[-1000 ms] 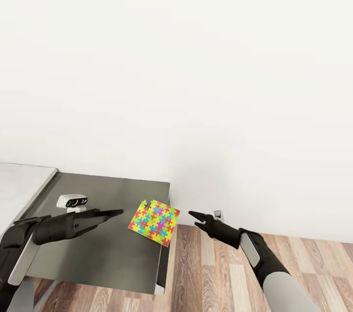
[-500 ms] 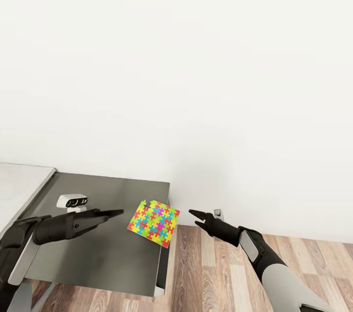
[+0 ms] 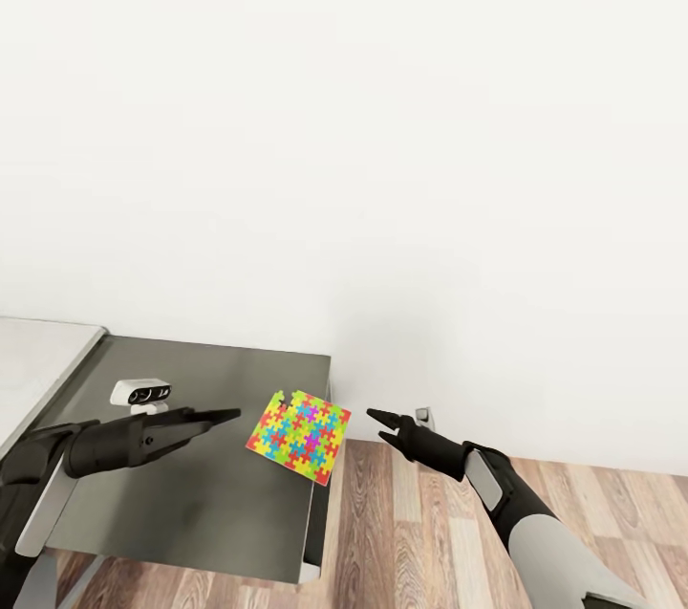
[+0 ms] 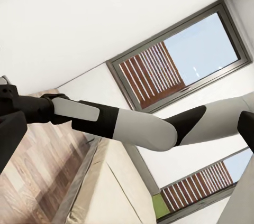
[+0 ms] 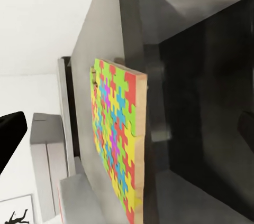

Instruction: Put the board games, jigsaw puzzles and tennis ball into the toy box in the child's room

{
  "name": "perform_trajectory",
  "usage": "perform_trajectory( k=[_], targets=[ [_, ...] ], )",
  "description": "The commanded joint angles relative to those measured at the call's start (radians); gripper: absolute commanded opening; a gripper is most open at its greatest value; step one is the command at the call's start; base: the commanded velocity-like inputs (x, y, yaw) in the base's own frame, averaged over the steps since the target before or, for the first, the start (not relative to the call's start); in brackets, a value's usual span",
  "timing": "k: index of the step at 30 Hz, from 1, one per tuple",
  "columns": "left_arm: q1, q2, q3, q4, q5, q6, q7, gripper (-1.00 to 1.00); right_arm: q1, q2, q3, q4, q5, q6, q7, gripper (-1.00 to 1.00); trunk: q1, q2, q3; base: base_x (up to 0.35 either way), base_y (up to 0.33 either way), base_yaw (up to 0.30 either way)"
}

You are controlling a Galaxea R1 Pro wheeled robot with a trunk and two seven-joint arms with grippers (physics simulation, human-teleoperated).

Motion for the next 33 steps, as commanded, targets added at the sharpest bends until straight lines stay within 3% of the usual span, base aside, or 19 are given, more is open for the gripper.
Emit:
perform_trajectory(
  k=[1,24,33],
  targets=[
    [0.000,0.000,0.000,0.000,0.000,0.011,-0.004,1.00,0.000,0.001,-0.005,0.000,-0.001,0.007,0.001,1.00,0.004,-0.008,-0.004,0.000,0.000,0.000],
    [0.000,0.000,0.001,-0.003,0.000,0.018,-0.004,1.00,-0.001,0.014,-0.005,0.000,0.004,0.013,0.001,1.00,0.092,-0.169,-0.076,0.000,0.000,0.000],
    [0.000,0.003,0.001,-0.004,0.001,0.019,-0.004,1.00,-0.001,0.014,-0.005,0.000,0.004,0.012,0.001,1.00,0.092,-0.169,-0.076,0.000,0.000,0.000]
  ],
)
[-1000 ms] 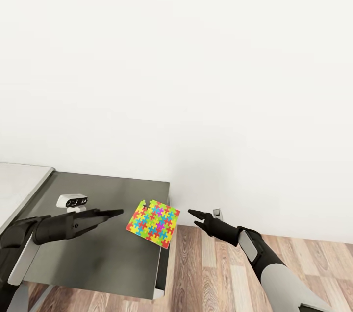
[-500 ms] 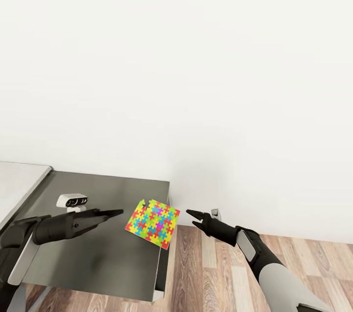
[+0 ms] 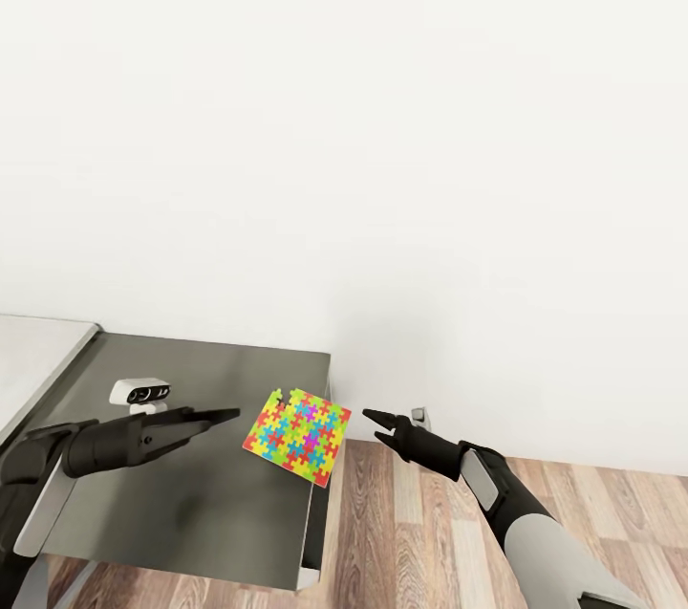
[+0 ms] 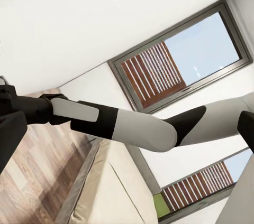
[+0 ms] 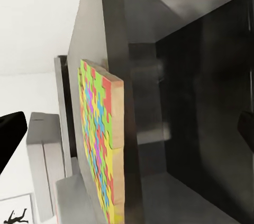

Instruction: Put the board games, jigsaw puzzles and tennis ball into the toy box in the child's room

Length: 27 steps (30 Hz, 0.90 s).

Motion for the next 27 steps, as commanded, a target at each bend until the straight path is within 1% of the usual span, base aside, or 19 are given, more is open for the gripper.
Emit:
perform_trajectory(
  k=[1,6,13,21,27],
  targets=[
    [0.000,0.001,0.000,-0.001,0.000,0.011,-0.004,1.00,-0.001,0.001,-0.005,0.000,-0.001,0.007,0.001,1.00,0.000,-0.001,-0.001,0.000,0.000,0.000],
    [0.001,0.000,0.000,-0.002,0.000,0.010,-0.004,1.00,-0.001,0.001,-0.005,0.000,0.000,0.007,0.001,1.00,0.000,-0.001,-0.001,0.000,0.005,0.000],
    [0.001,0.000,0.000,-0.002,0.000,0.011,-0.004,1.00,-0.001,0.001,-0.005,0.000,-0.001,0.007,0.001,1.00,0.000,-0.001,-0.001,0.000,0.151,0.000],
    [0.001,-0.001,0.000,-0.002,0.000,0.010,-0.004,1.00,-0.001,0.001,-0.005,-0.001,-0.001,0.008,0.001,1.00,0.000,-0.001,-0.001,0.000,0.041,0.000],
    [0.001,-0.001,0.000,-0.002,0.000,0.010,-0.004,1.00,-0.001,0.001,-0.005,0.000,-0.001,0.007,0.001,1.00,0.000,-0.001,-0.001,0.000,0.148,0.000]
  ],
)
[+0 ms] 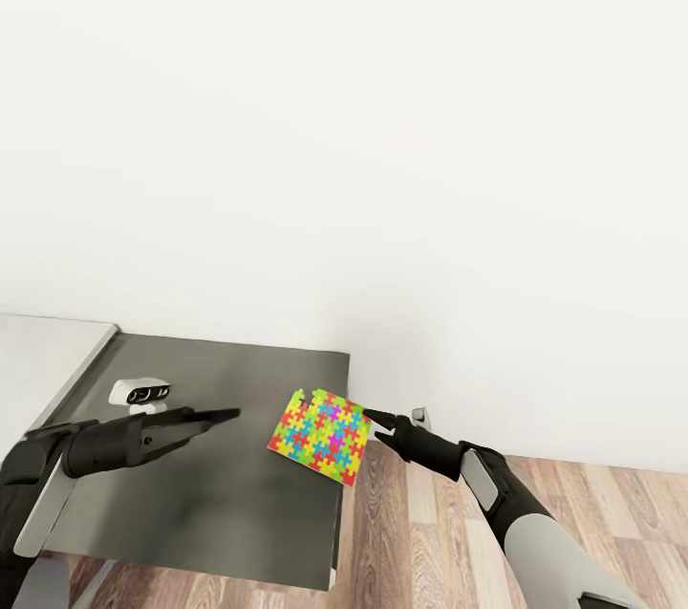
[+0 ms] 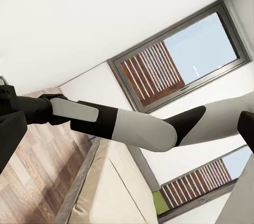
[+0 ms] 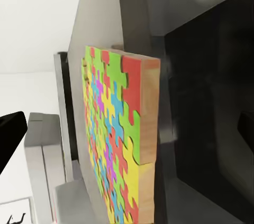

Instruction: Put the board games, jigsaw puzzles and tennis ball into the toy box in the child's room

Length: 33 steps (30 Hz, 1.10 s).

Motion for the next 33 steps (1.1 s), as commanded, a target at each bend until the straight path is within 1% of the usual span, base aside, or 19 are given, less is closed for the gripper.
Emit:
perform_trajectory(
  k=[1,8,15,21,22,33],
  targets=[
    [0.000,0.000,0.000,0.000,0.000,0.011,-0.004,1.00,-0.001,0.001,-0.005,0.000,-0.001,0.006,0.001,1.00,0.000,-0.001,-0.001,0.000,0.078,0.000],
    [0.000,0.000,0.000,0.000,0.000,0.010,-0.004,1.00,-0.001,0.001,-0.005,-0.001,-0.001,0.006,0.001,1.00,0.000,-0.001,-0.001,0.000,0.036,0.000],
    [0.000,0.000,0.000,0.001,0.000,0.010,-0.004,1.00,0.000,0.001,-0.005,-0.001,-0.001,0.006,0.001,1.00,0.000,-0.001,-0.001,0.000,0.117,0.000],
    [0.000,0.000,0.000,0.001,0.000,0.009,-0.004,1.00,0.000,0.001,-0.005,-0.001,-0.001,0.006,0.001,1.00,0.000,-0.001,-0.001,0.000,0.023,0.000],
    [0.000,0.000,0.000,0.001,0.000,0.009,-0.004,1.00,0.000,0.001,-0.005,-0.001,-0.001,0.006,0.001,-1.00,0.000,-0.001,-0.001,0.000,0.006,0.000],
    [0.000,0.000,0.000,0.000,0.000,0.009,-0.004,1.00,0.000,-0.001,-0.004,-0.001,-0.001,0.007,0.003,-1.00,0.000,-0.001,-0.001,0.000,0.001,0.000]
  ],
)
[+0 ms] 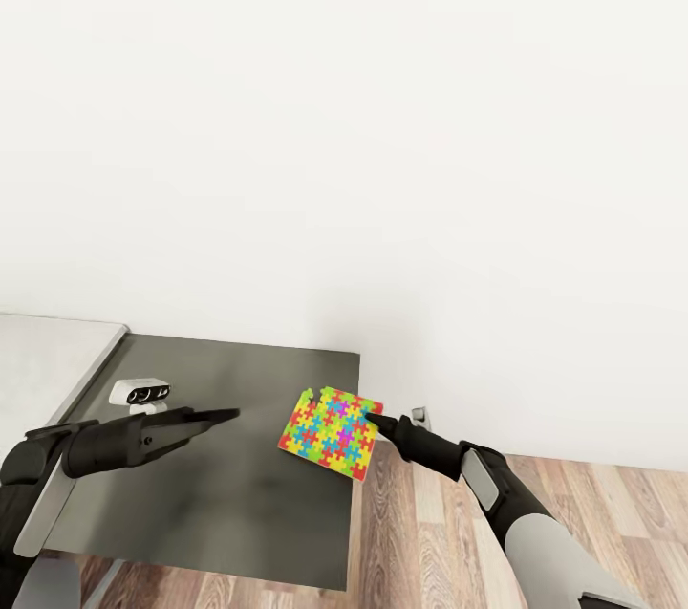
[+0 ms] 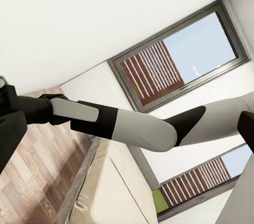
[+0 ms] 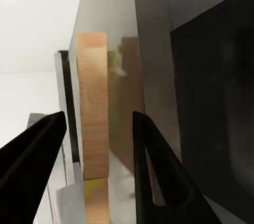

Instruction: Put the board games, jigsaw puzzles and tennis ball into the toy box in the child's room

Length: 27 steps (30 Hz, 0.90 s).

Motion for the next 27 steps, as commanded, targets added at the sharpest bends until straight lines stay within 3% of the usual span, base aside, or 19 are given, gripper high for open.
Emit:
perform_trajectory(
  k=[1,17,23,27],
  targets=[
    [0.000,0.001,0.000,0.000,0.000,0.011,-0.004,1.00,-0.001,0.000,-0.005,0.000,0.001,0.005,0.001,-1.00,0.000,-0.001,-0.001,0.000,0.000,0.000],
    [-0.002,0.007,0.001,0.001,0.000,0.044,-0.004,1.00,0.003,-0.013,-0.008,-0.021,-0.008,-0.003,0.029,-1.00,-0.057,0.104,0.047,0.000,0.000,0.000],
    [-0.003,0.006,-0.002,0.002,-0.002,0.049,-0.004,1.00,0.023,-0.015,-0.001,-0.135,-0.005,-0.004,0.146,-1.00,-0.080,0.146,0.073,0.000,0.000,0.023],
    [-0.006,0.005,-0.005,0.002,-0.004,0.053,-0.004,1.00,0.025,-0.017,-0.002,-0.156,-0.005,-0.021,0.193,-1.00,-0.096,0.174,0.092,0.000,0.000,0.076]
  ],
)
